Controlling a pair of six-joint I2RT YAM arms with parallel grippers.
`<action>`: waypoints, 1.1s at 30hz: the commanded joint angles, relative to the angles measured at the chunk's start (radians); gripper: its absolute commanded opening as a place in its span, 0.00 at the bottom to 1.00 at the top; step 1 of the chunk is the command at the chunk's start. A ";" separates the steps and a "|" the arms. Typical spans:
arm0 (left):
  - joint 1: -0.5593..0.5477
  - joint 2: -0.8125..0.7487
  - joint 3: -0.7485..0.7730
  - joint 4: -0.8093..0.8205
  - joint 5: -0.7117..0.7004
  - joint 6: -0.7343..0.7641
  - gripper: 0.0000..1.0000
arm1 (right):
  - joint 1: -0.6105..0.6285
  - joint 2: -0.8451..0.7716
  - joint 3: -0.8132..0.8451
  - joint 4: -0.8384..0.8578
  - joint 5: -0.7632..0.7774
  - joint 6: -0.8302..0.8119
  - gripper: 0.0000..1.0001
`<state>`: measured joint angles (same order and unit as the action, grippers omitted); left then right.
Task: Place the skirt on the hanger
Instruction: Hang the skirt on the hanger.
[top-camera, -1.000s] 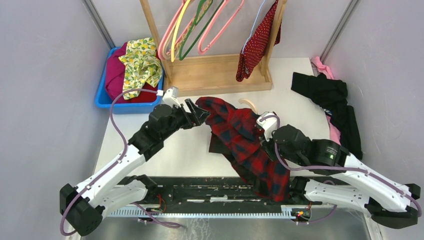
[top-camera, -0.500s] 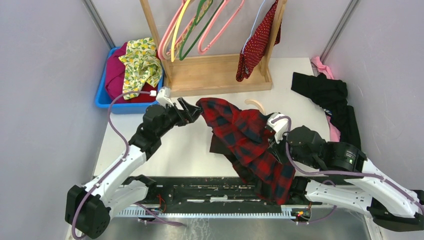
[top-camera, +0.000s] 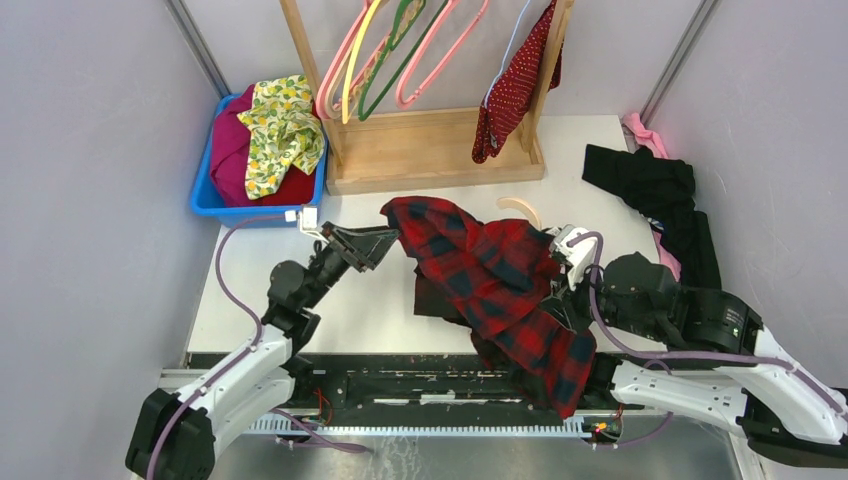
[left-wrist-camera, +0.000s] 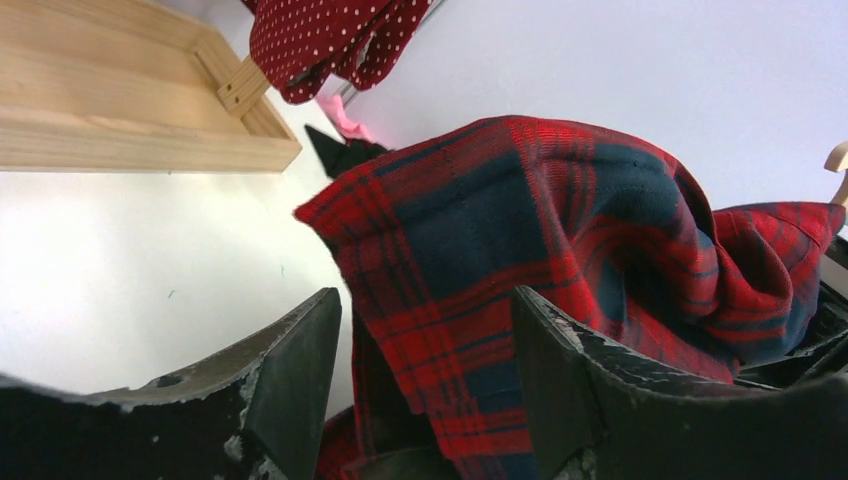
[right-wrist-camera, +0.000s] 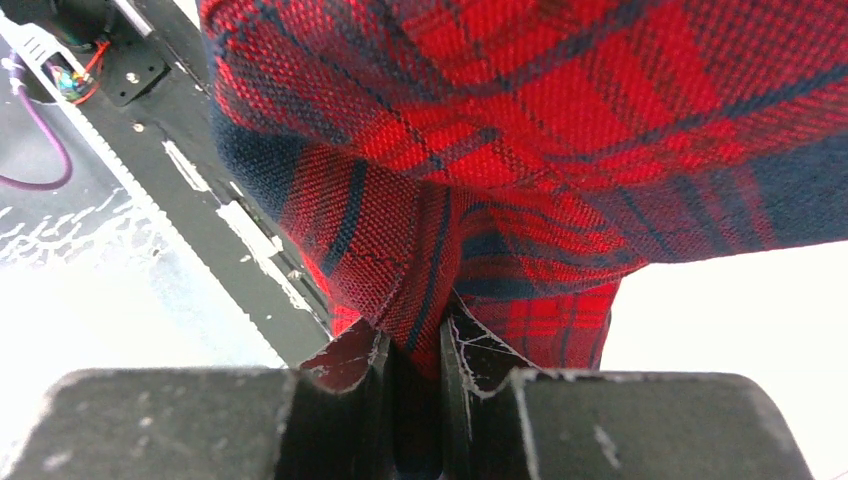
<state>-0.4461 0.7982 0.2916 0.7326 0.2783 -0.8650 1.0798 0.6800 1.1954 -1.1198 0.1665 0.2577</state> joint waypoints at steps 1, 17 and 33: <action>0.004 0.000 -0.095 0.369 -0.075 -0.111 0.68 | 0.004 -0.013 0.087 0.110 -0.046 0.020 0.01; 0.004 0.047 -0.145 0.635 -0.072 -0.171 0.72 | 0.005 0.019 0.134 0.150 -0.099 0.023 0.01; 0.005 -0.123 -0.116 0.336 -0.129 -0.092 0.06 | 0.004 0.043 0.150 0.159 -0.028 0.022 0.01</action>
<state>-0.4442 0.7345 0.1383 1.2007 0.1715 -1.0183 1.0798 0.7200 1.2881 -1.0927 0.0959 0.2756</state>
